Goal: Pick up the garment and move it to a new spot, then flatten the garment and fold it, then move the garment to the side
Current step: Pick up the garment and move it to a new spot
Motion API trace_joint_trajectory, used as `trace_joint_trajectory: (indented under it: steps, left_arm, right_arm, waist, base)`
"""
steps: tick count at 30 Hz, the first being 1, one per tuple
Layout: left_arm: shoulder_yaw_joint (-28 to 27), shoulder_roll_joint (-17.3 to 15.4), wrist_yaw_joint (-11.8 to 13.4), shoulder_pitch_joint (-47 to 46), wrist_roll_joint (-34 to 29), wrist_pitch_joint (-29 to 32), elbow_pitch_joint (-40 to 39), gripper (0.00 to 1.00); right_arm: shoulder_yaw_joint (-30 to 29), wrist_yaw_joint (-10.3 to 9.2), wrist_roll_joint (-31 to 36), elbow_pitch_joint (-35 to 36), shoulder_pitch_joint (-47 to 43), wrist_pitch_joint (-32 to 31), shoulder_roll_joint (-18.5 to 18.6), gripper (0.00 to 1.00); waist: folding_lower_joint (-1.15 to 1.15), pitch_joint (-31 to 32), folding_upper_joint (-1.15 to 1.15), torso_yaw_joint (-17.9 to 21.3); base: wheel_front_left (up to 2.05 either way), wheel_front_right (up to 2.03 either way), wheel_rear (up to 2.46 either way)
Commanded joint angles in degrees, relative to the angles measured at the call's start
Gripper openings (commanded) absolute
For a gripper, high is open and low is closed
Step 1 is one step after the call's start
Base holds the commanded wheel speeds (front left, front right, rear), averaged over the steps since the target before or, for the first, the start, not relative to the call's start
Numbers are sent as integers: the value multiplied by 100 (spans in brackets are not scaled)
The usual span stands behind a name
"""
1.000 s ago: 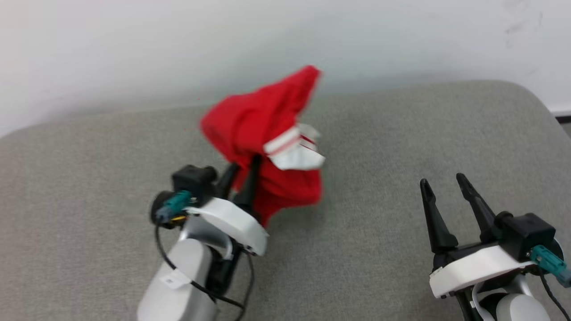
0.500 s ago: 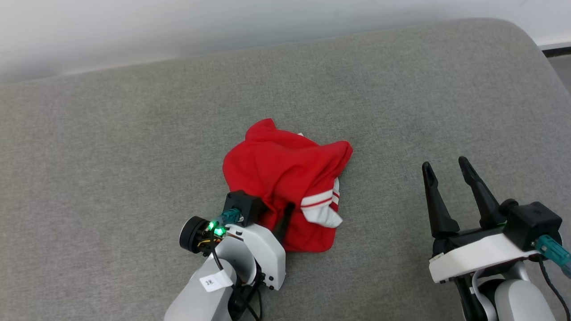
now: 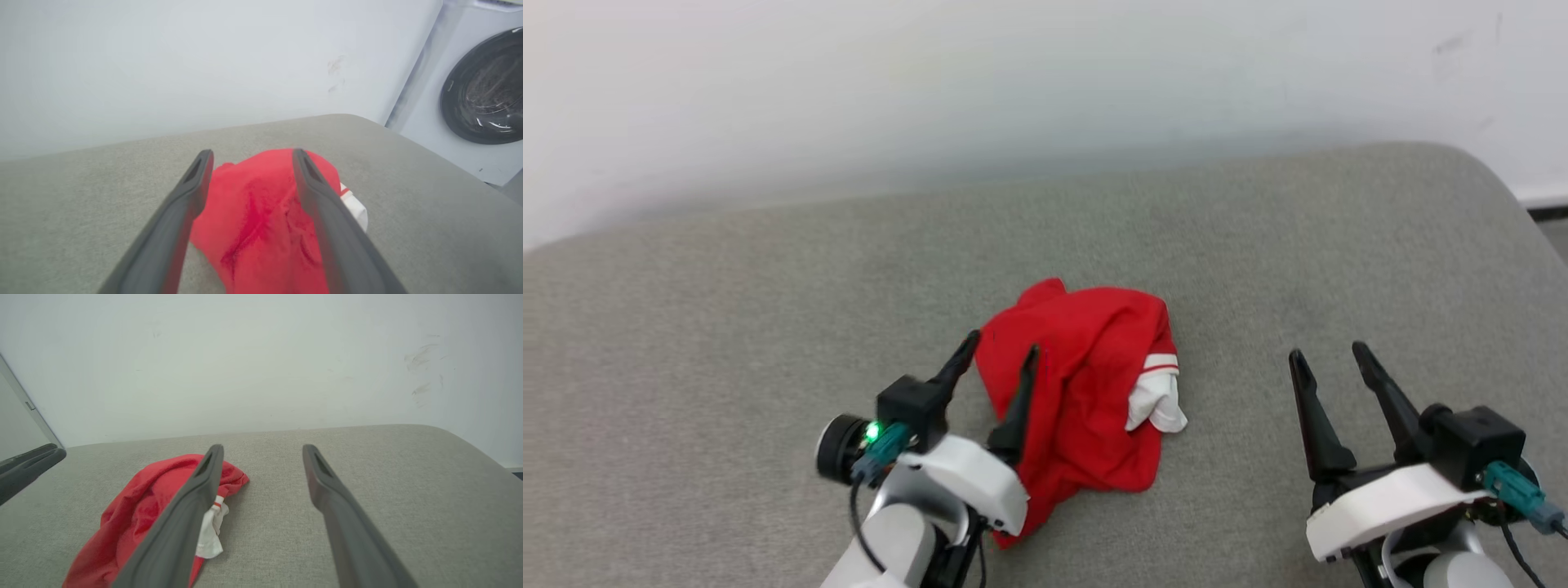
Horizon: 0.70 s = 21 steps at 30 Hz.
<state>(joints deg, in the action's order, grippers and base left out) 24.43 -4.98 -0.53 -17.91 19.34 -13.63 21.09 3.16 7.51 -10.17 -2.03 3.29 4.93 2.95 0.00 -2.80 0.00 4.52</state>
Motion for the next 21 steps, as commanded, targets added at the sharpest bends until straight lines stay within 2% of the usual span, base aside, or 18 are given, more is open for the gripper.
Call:
trace_joint_trajectory:
  steps: [1, 10, 16, 21]
  left_arm:
    - [-82, -61, 104, 199, -33, -63, -128, 100]
    - [-808, -457, 668, 953, -42, -159, -775, 100]
    - [-1187, -814, 760, 1322, -21, -167, -929, 100]
    - [-1272, -929, 750, 1495, 4, -168, -983, 100]
  right_arm:
    - [-22, -3, 42, 9, -124, -45, -10, 100]
    - [-180, -3, 110, 210, -390, -292, -10, 100]
    - [-251, -3, 138, 286, -534, -420, -10, 100]
    - [-324, -3, 133, 319, -619, -468, -10, 100]
  waist:
    - [0, 292, 0, -179]
    - [0, 480, 0, -438]
    - [0, 534, 0, -509]
    - [0, 561, 0, -491]
  base:
    - [0, 0, 0]
    - [0, 0, 0]
    - [0, 0, 0]
    - [0, 0, 0]
